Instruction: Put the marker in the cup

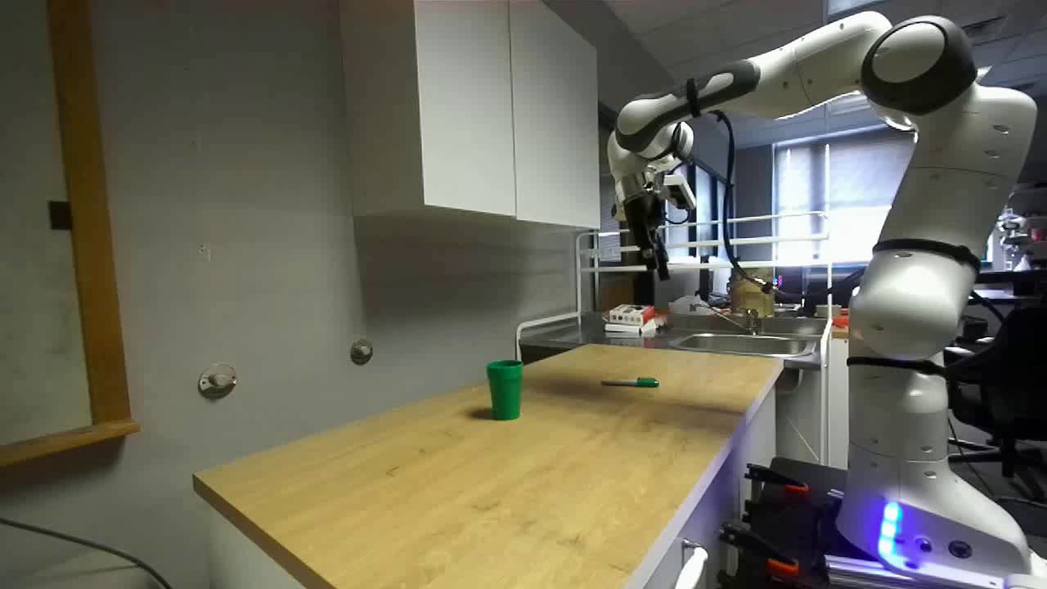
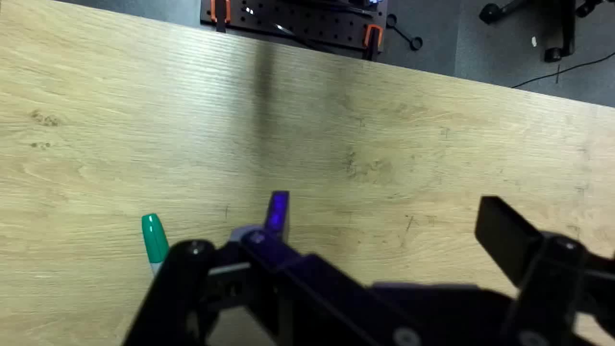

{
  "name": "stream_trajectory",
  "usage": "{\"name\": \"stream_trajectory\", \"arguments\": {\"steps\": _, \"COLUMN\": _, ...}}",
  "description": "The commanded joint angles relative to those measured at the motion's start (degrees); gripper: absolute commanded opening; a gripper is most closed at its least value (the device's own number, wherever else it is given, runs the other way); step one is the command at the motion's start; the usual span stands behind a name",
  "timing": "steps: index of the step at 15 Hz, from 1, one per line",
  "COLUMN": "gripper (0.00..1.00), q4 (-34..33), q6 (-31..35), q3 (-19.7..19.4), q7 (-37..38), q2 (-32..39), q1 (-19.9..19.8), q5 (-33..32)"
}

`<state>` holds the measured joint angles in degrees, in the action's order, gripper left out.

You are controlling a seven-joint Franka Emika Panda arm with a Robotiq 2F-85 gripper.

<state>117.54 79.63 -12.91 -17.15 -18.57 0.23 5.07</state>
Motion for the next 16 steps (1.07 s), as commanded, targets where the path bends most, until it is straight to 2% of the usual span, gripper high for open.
{"name": "stream_trajectory", "arguments": {"steps": 1, "gripper": 1.0, "q4": -0.2, "q6": -0.2, "q3": 1.4, "q7": -0.4, "q2": 0.2, "q1": -1.7, "q5": 0.3}}
{"name": "stream_trajectory", "arguments": {"steps": 5, "gripper": 1.0, "q4": -2.1, "q6": -0.4, "q3": 1.3, "q7": -0.2, "q2": 3.1, "q1": -2.5, "q5": 0.2}}
{"name": "stream_trajectory", "arguments": {"steps": 9, "gripper": 1.0, "q4": -4.8, "q6": 1.0, "q3": 0.7, "q7": -1.3, "q2": 8.9, "q1": -3.8, "q5": -0.2}}
{"name": "stream_trajectory", "arguments": {"steps": 16, "gripper": 1.0, "q4": -9.4, "q6": 10.2, "q3": 1.2, "q7": -4.0, "q2": 20.3, "q1": -6.5, "q5": -0.3}}
